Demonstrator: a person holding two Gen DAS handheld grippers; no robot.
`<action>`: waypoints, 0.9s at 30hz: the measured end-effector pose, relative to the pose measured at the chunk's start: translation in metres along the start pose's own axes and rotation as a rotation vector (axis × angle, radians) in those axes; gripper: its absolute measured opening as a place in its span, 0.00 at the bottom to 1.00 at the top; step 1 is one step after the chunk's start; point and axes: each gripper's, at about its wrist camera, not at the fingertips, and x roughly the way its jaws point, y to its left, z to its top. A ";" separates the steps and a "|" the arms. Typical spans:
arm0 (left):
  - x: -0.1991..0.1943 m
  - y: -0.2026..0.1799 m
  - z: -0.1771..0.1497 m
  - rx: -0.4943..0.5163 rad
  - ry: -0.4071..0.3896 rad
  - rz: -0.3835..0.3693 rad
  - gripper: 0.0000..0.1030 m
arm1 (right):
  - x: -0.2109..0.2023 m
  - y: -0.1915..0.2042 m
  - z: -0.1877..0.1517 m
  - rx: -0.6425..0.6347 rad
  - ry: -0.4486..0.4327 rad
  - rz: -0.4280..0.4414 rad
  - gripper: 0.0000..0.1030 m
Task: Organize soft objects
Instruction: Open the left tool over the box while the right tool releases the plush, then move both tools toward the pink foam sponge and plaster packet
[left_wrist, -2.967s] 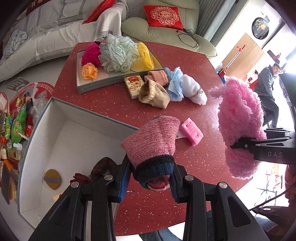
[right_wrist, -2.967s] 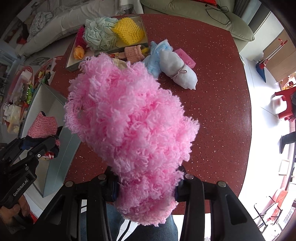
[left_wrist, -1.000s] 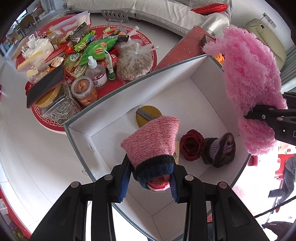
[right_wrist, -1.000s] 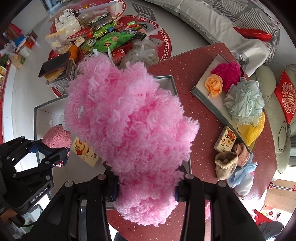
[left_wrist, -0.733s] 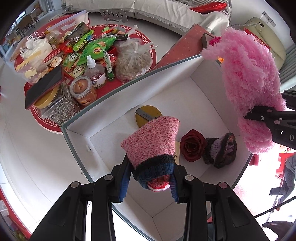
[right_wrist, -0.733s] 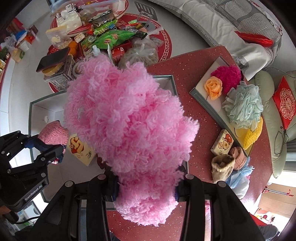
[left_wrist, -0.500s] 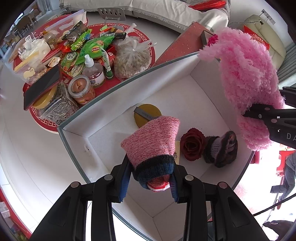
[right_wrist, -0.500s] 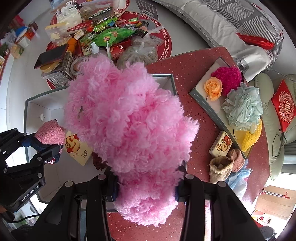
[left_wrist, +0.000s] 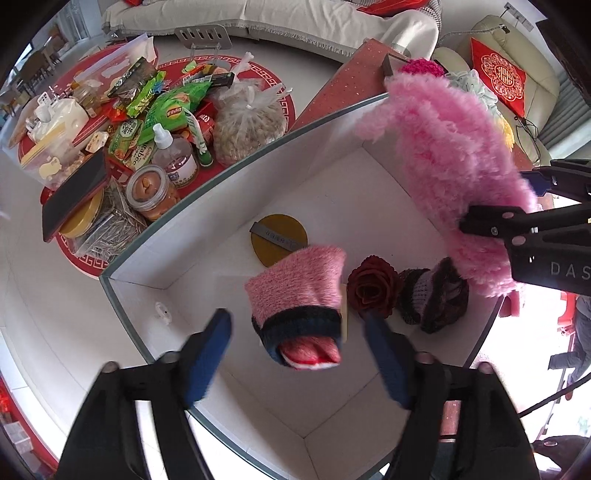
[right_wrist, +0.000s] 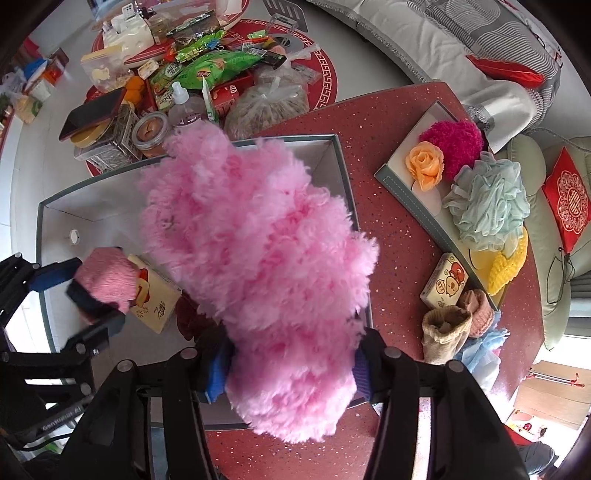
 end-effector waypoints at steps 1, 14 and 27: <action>-0.002 -0.002 0.001 0.003 -0.007 0.006 1.00 | 0.000 -0.001 -0.001 0.006 -0.001 0.008 0.81; -0.001 -0.027 0.015 0.058 0.052 0.023 1.00 | -0.023 -0.046 -0.039 0.223 -0.107 0.109 1.00; -0.007 -0.116 0.012 0.294 0.099 -0.001 1.00 | 0.011 -0.128 -0.180 0.631 0.017 0.058 1.00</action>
